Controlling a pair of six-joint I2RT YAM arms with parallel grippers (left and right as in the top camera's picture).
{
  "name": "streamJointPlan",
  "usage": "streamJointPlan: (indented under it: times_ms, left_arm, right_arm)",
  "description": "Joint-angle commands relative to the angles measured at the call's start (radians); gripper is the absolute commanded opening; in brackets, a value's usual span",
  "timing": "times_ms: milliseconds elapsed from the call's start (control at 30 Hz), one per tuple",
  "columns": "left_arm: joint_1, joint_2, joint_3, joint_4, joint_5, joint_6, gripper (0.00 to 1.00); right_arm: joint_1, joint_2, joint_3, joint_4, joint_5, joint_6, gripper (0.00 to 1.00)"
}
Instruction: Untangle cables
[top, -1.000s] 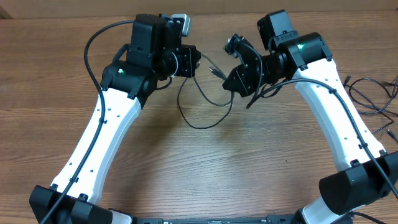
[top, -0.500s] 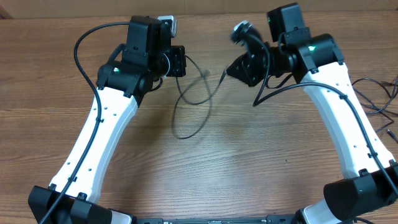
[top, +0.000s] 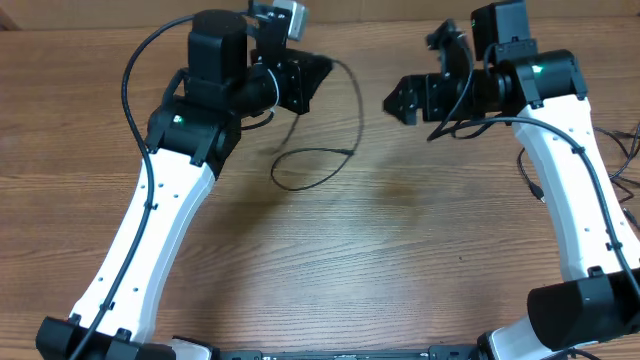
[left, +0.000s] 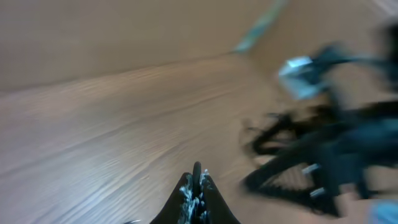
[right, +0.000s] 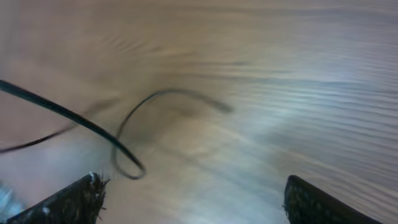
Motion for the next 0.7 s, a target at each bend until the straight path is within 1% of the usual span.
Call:
streamJointPlan:
  times_ms: [0,167,200,267,300,367,400,433,567,600,667]
  left_arm:
    - [-0.004,-0.022,0.003,0.013,0.151,-0.030,0.04]
    - [-0.008,-0.022,0.003,0.022,0.167,-0.035,0.04]
    - [-0.008,-0.022,0.003,0.031,0.182,-0.036,0.04]
    - [-0.008,-0.022,0.003,0.063,0.219,-0.050,0.04]
    - [-0.008,-0.022,0.003,0.086,0.238,-0.064,0.04]
    - [-0.008,-0.022,0.003,0.130,0.283,-0.089,0.04]
    - [-0.008,-0.022,0.003,0.146,0.301,-0.097,0.04]
    - [-0.008,-0.022,0.003,0.156,0.308,-0.097,0.04]
    - [-0.007,-0.022,0.003,0.138,0.284,-0.080,0.04]
    - [-0.007,-0.022,0.003,0.117,0.257,-0.063,0.04]
    - [-0.007,-0.022,0.003,0.059,0.175,-0.037,0.04]
  right_arm:
    - [0.027,-0.027,0.006,-0.013,-0.145,-0.129,0.93]
    - [0.076,-0.027,0.006,-0.015,-0.149,-0.205,0.94]
    - [0.086,-0.027,0.006,-0.015,-0.149,-0.218,0.93]
    - [0.106,-0.027,0.006,-0.003,-0.148,-0.222,0.83]
    - [0.114,-0.027,0.006,0.006,-0.148,-0.222,0.73]
    - [0.126,-0.027,0.006,0.035,-0.145,-0.220,0.36]
    - [0.129,-0.027,0.006,0.046,-0.145,-0.219,0.15]
    - [0.130,-0.027,0.006,0.055,-0.145,-0.216,0.04]
    - [0.130,-0.027,0.006,0.061,-0.116,-0.212,0.04]
    - [0.130,-0.027,0.006,0.061,-0.071,-0.201,0.04]
    - [0.130,-0.027,0.006,0.062,0.067,-0.129,0.04]
